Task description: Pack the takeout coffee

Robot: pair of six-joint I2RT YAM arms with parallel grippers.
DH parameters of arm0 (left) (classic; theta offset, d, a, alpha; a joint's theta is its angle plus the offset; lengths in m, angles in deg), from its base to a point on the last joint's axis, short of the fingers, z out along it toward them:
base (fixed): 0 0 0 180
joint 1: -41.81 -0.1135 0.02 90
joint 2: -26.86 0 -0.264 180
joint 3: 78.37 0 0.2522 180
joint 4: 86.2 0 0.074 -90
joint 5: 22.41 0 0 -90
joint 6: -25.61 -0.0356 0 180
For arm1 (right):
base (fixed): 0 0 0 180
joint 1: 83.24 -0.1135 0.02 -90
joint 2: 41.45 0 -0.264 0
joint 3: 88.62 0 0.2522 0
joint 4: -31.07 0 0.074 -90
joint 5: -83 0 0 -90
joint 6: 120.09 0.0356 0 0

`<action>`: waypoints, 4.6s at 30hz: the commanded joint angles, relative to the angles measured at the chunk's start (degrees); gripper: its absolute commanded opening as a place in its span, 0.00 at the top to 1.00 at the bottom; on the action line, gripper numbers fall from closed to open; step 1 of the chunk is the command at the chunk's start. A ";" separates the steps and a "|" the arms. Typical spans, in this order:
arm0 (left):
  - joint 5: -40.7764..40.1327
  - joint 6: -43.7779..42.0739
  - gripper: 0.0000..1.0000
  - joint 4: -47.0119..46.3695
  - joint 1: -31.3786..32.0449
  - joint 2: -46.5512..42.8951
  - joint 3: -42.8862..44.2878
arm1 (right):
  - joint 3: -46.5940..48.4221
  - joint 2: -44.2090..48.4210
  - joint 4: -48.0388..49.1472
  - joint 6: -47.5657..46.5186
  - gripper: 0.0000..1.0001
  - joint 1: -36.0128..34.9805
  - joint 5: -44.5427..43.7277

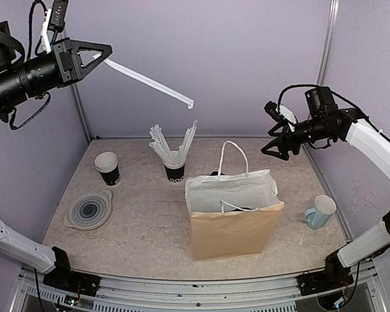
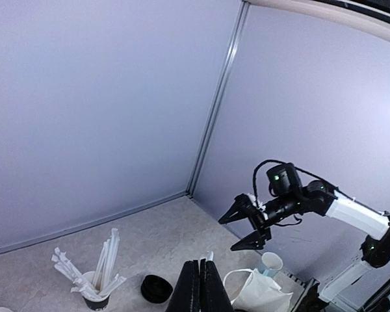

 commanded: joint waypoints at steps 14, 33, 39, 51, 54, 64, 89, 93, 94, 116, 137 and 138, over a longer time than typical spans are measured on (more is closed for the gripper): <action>23.12 -3.73 1.00 1.23 6.40 17.33 1.94 | -0.13 0.96 -1.21 -0.23 0.12 0.39 0.63; 27.24 -5.18 0.60 -0.46 7.26 30.22 -1.18 | -1.28 -0.36 -0.98 -1.06 0.12 0.38 1.74; 16.74 -7.76 0.45 2.27 5.02 23.05 -2.35 | -0.70 -1.36 -0.99 -1.00 0.12 0.41 2.44; 14.32 -3.12 0.53 -6.07 -16.42 18.96 -11.30 | -1.21 -2.36 -0.72 -1.46 0.12 0.38 2.13; 11.25 -4.82 0.53 -3.99 -17.28 23.56 -7.85 | -1.06 -2.62 -0.92 -1.51 0.12 0.38 2.10; 4.35 -13.07 0.48 -0.86 -17.08 36.28 -5.32 | -1.22 -2.91 -1.61 -2.44 0.12 0.39 1.32; 11.08 -13.08 0.55 -12.09 -20.16 45.19 5.04 | -1.33 -5.37 -1.29 -1.94 0.12 0.39 2.67; 12.11 -12.83 0.55 -12.50 -20.16 49.03 9.14 | -1.12 -5.51 -1.23 -1.82 0.12 0.40 2.75; 12.29 -12.81 0.55 -12.50 -20.16 49.88 9.92 | -1.11 -5.53 -1.28 -1.77 0.12 0.38 2.83; 3.69 -17.97 0.57 -9.56 -13.05 33.87 -5.37 | -1.53 -5.34 -1.47 -1.68 0.12 0.38 3.14; 0.49 -16.31 0.69 -0.66 -12.03 37.71 -5.97 | -1.98 -5.01 -1.65 -1.39 0.12 0.43 3.72; 0.61 -16.25 0.70 -0.50 -12.07 37.85 -5.91 | -2.00 -5.03 -1.59 -1.41 0.12 0.39 3.68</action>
